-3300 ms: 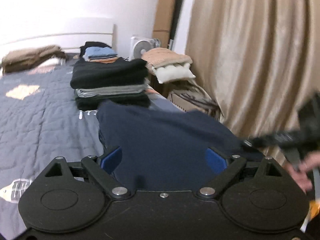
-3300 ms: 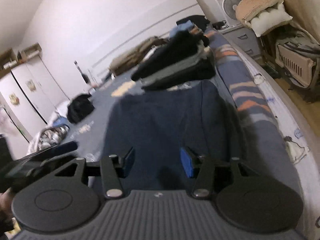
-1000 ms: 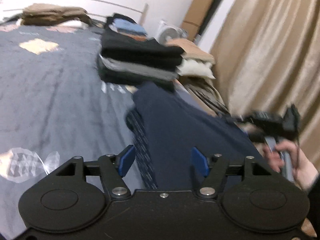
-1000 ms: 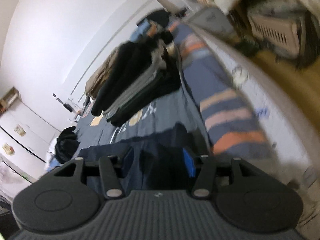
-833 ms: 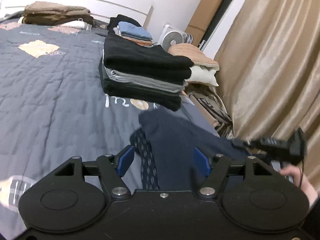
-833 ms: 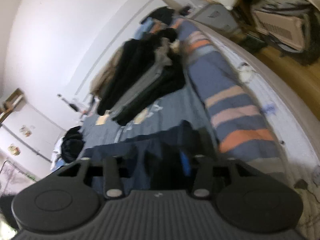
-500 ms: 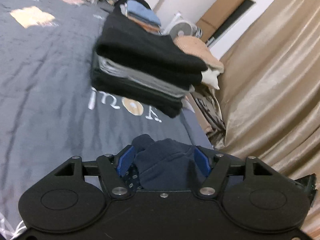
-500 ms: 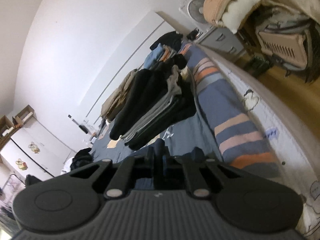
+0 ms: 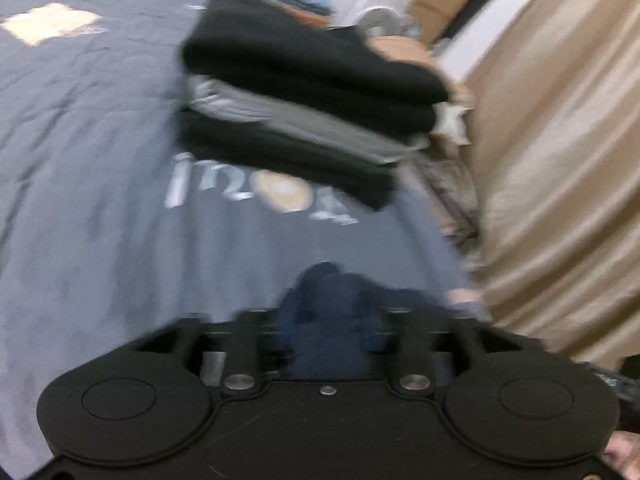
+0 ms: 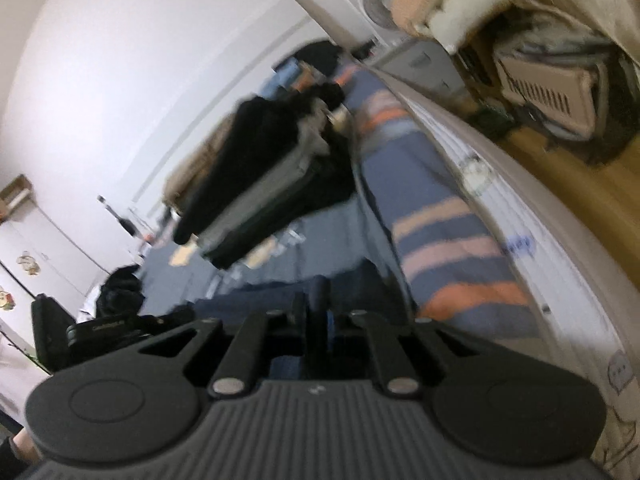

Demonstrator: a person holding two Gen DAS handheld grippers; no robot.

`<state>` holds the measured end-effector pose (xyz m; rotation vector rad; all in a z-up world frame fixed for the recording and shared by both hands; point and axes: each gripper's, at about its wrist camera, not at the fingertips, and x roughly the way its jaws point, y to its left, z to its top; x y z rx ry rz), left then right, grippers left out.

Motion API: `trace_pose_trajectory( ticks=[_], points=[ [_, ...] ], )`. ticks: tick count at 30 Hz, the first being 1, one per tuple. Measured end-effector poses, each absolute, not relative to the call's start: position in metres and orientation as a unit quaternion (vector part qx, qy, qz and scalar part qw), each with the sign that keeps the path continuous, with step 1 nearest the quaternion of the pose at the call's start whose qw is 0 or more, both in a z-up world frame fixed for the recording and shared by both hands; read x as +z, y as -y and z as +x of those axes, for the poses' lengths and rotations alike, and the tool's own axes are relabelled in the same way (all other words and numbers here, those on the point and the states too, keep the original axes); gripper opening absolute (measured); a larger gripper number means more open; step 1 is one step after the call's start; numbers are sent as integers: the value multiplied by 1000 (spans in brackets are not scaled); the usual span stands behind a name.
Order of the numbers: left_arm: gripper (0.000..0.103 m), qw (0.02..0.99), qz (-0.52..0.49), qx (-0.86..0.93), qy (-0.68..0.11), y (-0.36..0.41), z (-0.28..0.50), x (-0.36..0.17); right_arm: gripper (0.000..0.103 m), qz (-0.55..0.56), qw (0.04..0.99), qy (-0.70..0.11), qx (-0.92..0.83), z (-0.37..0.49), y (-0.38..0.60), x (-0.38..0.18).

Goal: Fold clothes

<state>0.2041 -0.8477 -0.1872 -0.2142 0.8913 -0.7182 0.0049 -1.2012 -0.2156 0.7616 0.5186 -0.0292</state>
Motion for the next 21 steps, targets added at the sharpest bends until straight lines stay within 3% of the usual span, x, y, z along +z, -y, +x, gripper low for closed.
trace_pose_trajectory(
  ticks=[6, 10, 12, 15, 21],
  points=[
    [64, 866, -121, -302, -379, 810, 181, -172, 19, 359, 893, -272, -15, 4, 1208, -218],
    [63, 879, -160, -316, -319, 785, 146, -139, 23, 346, 901, -262, -26, -9, 1211, -191],
    [65, 849, -199, -358, -332, 791, 141, -136, 27, 337, 910, -240, -19, -17, 1209, -173],
    [82, 794, -259, -420, -356, 802, 136, -137, 36, 331, 917, -223, 21, -19, 1196, -159],
    [82, 744, -287, -427, -426, 838, 155, -176, 38, 314, 900, -286, 102, 4, 1163, -172]
  ],
)
